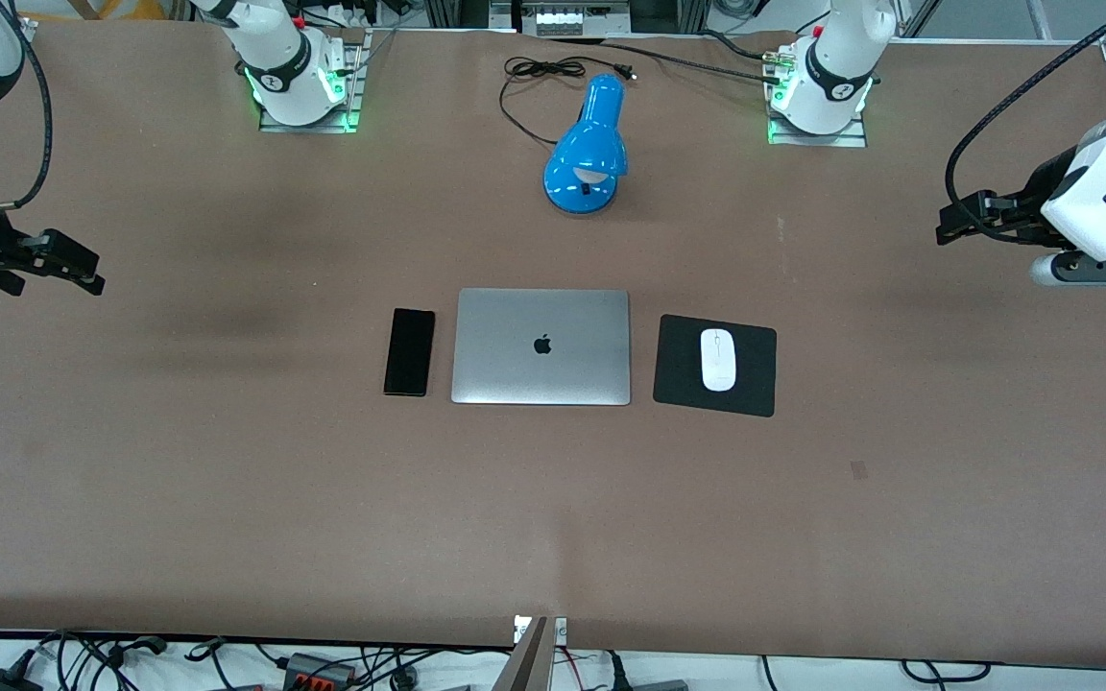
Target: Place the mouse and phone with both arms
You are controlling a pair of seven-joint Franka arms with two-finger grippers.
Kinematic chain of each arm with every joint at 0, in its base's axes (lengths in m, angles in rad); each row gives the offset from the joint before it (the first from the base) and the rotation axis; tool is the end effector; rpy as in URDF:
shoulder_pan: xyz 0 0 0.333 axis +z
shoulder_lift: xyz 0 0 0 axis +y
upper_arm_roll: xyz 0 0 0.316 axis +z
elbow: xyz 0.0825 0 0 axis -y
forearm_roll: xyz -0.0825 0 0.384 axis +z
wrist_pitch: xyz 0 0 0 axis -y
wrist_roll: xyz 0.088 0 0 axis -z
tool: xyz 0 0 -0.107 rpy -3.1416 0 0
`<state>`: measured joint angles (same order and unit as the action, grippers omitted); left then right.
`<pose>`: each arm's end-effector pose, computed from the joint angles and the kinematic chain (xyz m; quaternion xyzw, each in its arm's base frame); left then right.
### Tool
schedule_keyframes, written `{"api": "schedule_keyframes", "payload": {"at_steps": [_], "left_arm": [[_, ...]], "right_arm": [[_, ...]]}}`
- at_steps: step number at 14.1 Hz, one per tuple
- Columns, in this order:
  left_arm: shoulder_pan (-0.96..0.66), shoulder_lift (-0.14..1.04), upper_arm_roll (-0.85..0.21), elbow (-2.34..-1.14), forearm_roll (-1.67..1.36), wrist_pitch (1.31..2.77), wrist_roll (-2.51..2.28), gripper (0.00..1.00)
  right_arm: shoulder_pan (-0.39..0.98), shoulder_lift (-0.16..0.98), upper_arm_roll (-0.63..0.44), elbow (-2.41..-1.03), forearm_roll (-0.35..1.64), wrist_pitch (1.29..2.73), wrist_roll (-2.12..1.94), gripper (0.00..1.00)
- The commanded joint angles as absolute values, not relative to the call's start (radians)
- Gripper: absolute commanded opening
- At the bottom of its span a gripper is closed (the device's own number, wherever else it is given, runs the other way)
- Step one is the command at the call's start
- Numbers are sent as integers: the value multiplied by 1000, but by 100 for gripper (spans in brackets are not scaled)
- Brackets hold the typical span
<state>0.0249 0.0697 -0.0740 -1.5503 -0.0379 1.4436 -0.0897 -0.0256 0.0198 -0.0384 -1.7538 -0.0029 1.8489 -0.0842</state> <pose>0.5589 -0.0305 0.5854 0.9957 0.0193 -0.0893 0.0154 0.5761 -0.0370 0.5507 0.9992 0.0105 0.0374 0.0046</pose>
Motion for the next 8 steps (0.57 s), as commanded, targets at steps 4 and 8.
{"api": "schedule_keyframes", "payload": {"at_steps": [4,8], "left_arm": [[18,48,-74,-1565,-46,1448,-97,100],[20,49,-72,-1566,-46,1448,-97,100]], "right_arm": [[-28,-9,-34,-1740,-2,1807,-80,100],[-28,-11,-32,-1733,-3,1806,-81,100]]}}
